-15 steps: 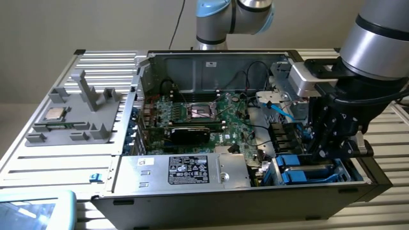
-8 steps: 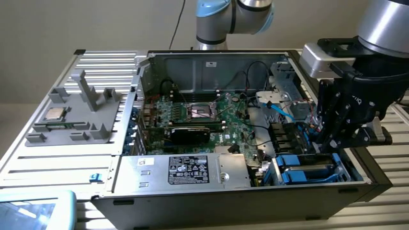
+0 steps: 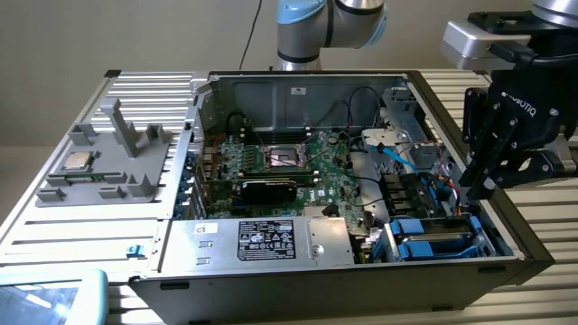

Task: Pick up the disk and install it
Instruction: 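Insert the first disk wire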

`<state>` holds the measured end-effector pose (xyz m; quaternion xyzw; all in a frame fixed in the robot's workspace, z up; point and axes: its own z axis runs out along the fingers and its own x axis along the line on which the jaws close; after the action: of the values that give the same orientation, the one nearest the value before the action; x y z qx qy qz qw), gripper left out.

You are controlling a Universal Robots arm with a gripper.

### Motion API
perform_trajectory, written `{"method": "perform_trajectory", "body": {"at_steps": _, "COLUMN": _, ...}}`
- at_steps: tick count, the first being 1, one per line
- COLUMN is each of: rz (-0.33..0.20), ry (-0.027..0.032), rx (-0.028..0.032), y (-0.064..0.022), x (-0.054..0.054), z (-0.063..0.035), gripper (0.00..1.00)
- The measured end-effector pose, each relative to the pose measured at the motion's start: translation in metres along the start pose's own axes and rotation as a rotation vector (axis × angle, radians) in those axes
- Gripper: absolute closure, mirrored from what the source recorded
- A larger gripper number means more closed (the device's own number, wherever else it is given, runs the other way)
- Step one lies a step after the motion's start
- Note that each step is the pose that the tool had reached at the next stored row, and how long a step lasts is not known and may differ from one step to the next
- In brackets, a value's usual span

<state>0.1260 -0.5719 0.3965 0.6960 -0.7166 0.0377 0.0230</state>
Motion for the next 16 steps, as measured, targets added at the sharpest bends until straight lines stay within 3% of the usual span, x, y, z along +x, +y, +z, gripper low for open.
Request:
{"method": "perform_trajectory", "body": {"at_steps": 4, "rz": -0.002, "ry": 0.0244, "rx": 0.0008, "y": 0.0006, "x": -0.0056, "z": -0.0075, "gripper": 0.75}}
{"method": "perform_trajectory", "body": {"at_steps": 5, "rz": -0.002, "ry": 0.0282, "rx": 0.0009, "y": 0.0008, "x": -0.0066, "z": -0.0082, "gripper": 0.75}}
{"method": "perform_trajectory", "body": {"at_steps": 16, "rz": -0.004, "ry": 0.0289, "rx": -0.0057, "y": 0.0009, "x": -0.0067, "z": -0.0081, "gripper": 0.75}}
